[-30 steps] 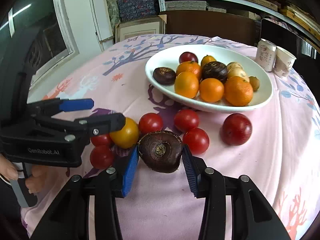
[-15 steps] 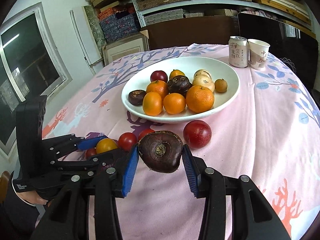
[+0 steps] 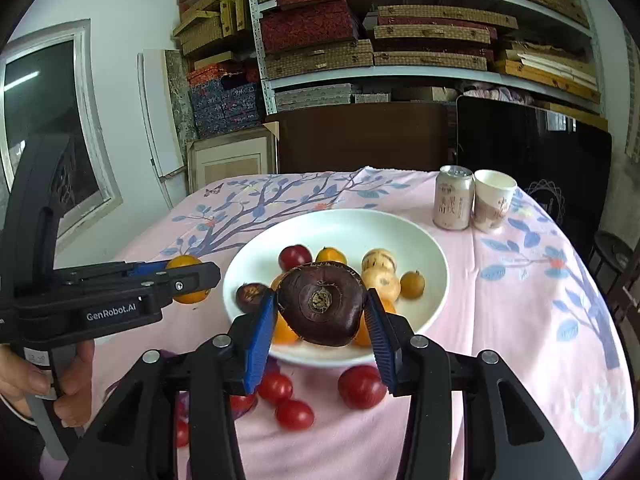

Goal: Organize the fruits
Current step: 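Place the dark fruit and yellow tomato on the white plate, open both grippers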

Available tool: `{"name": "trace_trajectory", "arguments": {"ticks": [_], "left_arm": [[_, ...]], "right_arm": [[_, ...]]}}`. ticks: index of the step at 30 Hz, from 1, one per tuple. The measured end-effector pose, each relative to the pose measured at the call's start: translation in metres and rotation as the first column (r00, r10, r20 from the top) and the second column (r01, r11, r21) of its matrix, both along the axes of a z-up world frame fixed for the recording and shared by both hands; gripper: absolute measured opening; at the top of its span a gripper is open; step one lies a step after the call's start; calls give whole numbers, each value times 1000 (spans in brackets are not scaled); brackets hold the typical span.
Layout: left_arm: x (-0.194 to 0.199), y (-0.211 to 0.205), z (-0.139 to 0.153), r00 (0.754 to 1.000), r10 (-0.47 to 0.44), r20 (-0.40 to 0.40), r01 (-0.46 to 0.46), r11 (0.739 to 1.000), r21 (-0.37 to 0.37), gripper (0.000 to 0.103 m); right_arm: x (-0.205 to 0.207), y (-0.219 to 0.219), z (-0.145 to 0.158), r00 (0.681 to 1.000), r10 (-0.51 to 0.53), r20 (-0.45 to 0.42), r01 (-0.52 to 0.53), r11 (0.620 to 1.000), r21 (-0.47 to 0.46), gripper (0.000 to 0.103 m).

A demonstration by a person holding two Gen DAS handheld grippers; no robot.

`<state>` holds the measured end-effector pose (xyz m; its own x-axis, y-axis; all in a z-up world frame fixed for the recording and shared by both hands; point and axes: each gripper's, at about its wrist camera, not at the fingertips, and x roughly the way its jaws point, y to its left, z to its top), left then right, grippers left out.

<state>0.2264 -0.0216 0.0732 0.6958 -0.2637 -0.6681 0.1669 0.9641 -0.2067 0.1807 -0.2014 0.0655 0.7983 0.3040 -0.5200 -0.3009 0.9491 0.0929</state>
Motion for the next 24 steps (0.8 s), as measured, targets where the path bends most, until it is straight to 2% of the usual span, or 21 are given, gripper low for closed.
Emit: {"name": "trace_trajectory", "arguments": {"ticks": [4,6,8,9,11,12,19,24], "left_arm": [[44,2,-12,995,96,-34,-96,995,-8,37],[59,5,-23,988,138,-63,-138,990,11,37],[67,9,-31,983,167,-80,-166,986,19,50],[67,10,-31,980,186,-70,-184,982,27,68],[62,14,-28,975,221,-17,-220,974,43,79],[61,16,-26,976,220,-6,-219,975,45,87],[38,25,-14,983,184,3,-184,982,30,92],[5,22,-20,991,132,-19,-131,989,62,94]], "right_arm": [[44,13,-5,1000,5,-7,-5,1000,-19,45],[66,19,-10,999,17,-52,-17,1000,-13,45],[84,20,-14,994,7,-107,-6,1000,15,46],[90,20,-16,993,-7,-117,10,1000,20,50],[93,13,-15,993,-44,-110,49,998,36,63],[92,10,-16,993,-50,-108,55,997,47,64],[64,-20,-26,984,-44,-173,63,993,104,65],[33,-41,-35,973,-33,-227,61,991,122,67]]}}
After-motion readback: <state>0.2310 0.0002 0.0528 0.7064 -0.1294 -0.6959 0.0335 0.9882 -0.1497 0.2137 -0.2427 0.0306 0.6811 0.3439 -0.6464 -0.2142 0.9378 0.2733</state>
